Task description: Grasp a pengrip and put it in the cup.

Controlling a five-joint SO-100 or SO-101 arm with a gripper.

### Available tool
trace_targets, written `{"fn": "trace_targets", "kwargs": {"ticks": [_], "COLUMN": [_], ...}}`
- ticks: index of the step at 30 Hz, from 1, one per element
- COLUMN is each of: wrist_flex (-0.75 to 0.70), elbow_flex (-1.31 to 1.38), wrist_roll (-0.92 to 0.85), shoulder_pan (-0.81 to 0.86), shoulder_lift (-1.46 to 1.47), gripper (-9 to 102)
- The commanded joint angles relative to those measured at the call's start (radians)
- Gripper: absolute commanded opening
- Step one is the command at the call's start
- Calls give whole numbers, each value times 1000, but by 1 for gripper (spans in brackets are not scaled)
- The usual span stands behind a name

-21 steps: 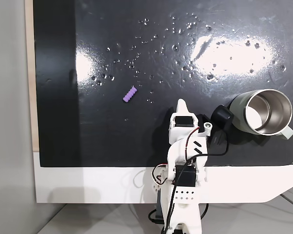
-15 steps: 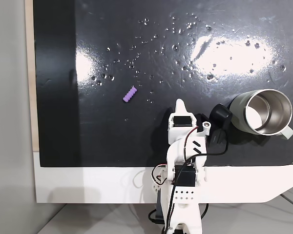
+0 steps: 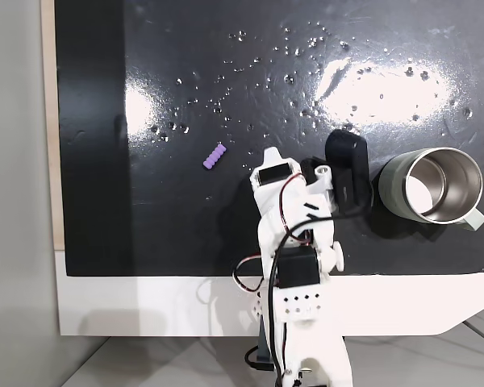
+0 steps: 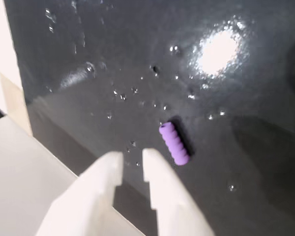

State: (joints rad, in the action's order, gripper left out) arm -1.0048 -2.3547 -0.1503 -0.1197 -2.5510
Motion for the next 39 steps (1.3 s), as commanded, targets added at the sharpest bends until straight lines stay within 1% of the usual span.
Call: {"fn": "trace_targets", "kwargs": {"ticks": [1,9,22,28,39], "wrist_flex": [-91,-302,-483,-508,-491], "elbow_flex": [279,629,891,962,1019], "wrist_roll": [-12,-58,-75,-81,-97], "shoulder_pan": [-38,-98,-255,-305,-322], "shoulder_lift": [242,650,1025,1154,1304], "gripper": [8,20,25,26,25]}}
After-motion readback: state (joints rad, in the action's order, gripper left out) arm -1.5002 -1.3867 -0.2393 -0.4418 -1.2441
